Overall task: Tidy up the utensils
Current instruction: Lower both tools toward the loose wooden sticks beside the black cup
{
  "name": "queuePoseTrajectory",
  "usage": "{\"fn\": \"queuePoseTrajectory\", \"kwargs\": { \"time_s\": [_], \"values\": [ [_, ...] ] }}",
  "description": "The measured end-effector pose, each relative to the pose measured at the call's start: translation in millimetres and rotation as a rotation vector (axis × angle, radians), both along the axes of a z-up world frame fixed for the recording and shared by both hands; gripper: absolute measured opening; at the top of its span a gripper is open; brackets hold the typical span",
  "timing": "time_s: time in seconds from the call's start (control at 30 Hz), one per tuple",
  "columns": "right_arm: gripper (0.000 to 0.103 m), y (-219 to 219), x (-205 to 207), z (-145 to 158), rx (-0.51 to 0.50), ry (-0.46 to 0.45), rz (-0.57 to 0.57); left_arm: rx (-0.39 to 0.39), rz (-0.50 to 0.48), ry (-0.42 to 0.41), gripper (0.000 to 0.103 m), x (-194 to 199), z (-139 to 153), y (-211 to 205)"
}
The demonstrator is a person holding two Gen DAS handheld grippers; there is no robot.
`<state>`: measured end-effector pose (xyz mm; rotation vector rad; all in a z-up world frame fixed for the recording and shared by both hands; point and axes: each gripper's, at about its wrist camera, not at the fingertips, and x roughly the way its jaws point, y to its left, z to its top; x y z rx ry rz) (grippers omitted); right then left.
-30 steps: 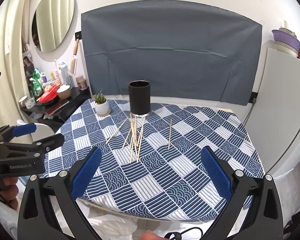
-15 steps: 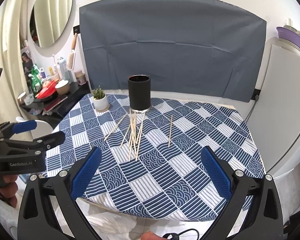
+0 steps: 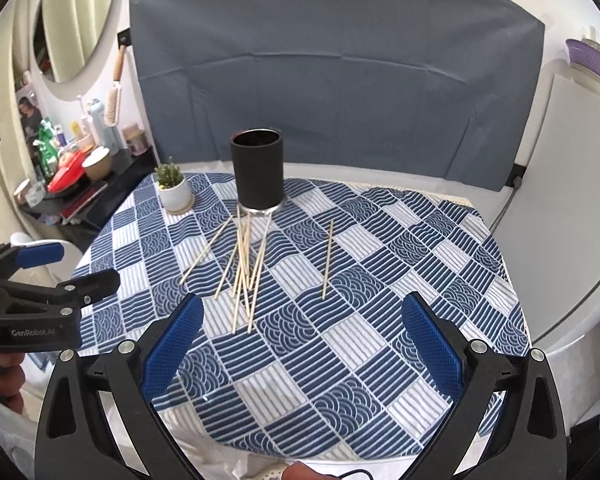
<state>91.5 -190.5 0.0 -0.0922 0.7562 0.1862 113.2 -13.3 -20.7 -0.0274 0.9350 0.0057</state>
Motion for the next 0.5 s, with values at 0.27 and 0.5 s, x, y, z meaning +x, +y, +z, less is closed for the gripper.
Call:
{"fn": "queuePoseTrajectory", "kwargs": {
  "time_s": [0.27,0.5],
  "values": [
    [0.095,15,53,-12,-0.06,0.018,-0.006,-0.012,0.014,0.092,0.097,51,-22,14],
    [0.095,23,98,-26,-0.063,0.045,-0.038,-0.008,0.021,0.162,0.097,91,-43,27]
  ]
}}
